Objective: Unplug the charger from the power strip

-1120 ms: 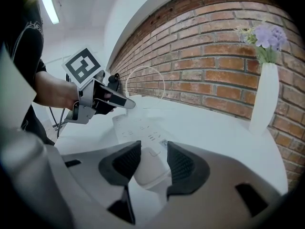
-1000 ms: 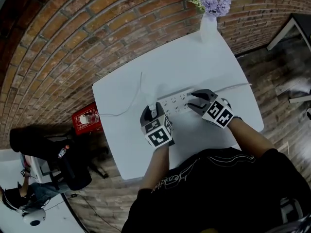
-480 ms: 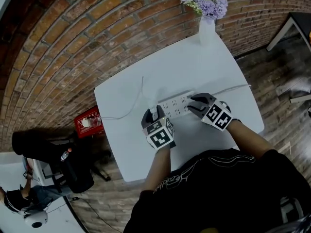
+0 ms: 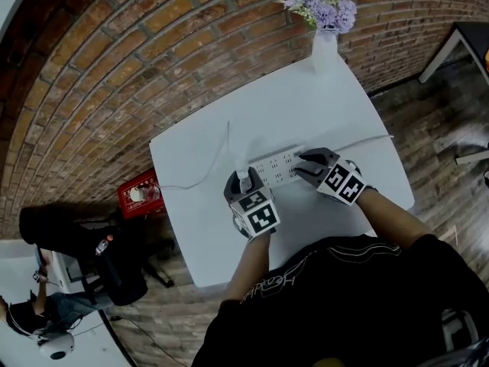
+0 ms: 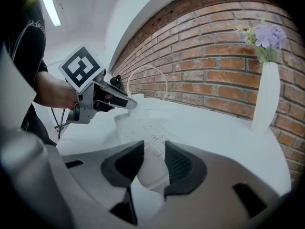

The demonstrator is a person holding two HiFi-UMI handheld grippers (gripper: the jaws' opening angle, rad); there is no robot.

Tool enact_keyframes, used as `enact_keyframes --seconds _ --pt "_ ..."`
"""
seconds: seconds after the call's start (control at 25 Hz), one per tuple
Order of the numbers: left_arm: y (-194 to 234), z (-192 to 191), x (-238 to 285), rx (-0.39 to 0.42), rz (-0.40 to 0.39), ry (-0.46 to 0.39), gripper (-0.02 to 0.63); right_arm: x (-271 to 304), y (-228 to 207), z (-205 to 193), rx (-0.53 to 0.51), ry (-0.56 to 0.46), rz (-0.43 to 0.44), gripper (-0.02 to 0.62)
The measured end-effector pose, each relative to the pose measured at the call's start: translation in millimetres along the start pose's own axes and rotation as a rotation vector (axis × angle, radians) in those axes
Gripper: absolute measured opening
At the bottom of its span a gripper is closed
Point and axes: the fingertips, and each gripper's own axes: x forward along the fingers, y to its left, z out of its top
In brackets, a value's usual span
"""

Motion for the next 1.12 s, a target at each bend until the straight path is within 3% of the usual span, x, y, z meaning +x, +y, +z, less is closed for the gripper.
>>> enact_keyframes --seconds 0.12,0.36,0.44,0.64,0.72,0.92,1.12 --pt "0 2 -2 -0.032 -0.023 0.001 0.14 0 0 0 0.008 0.014 0.005 0.112" --pt "7 -6 2 -0.202 -0.106 0.055 0.138 3 3 0 0.004 0.021 0.0 0.115" --pt "8 -7 2 -0.195 -0.097 0.057 0.137 3 4 0 0.003 0.022 -0.001 0.115" --pt "3 -4 -3 -0.045 -0.023 0.028 0.138 3 4 -1 0.005 0.032 -0.006 0.114" --pt "2 -5 -4 -0.052 -0.028 0.029 0.14 3 4 -1 0.004 0.036 -0.005 0.11" --pt "7 -7 -3 -0.181 -0.095 0.049 0.138 2 6 -1 0.01 0.037 0.0 0.114" --pt "8 -8 -5 -0.125 -0.077 0.041 0.138 3 8 -1 0.012 0.031 0.004 0.115"
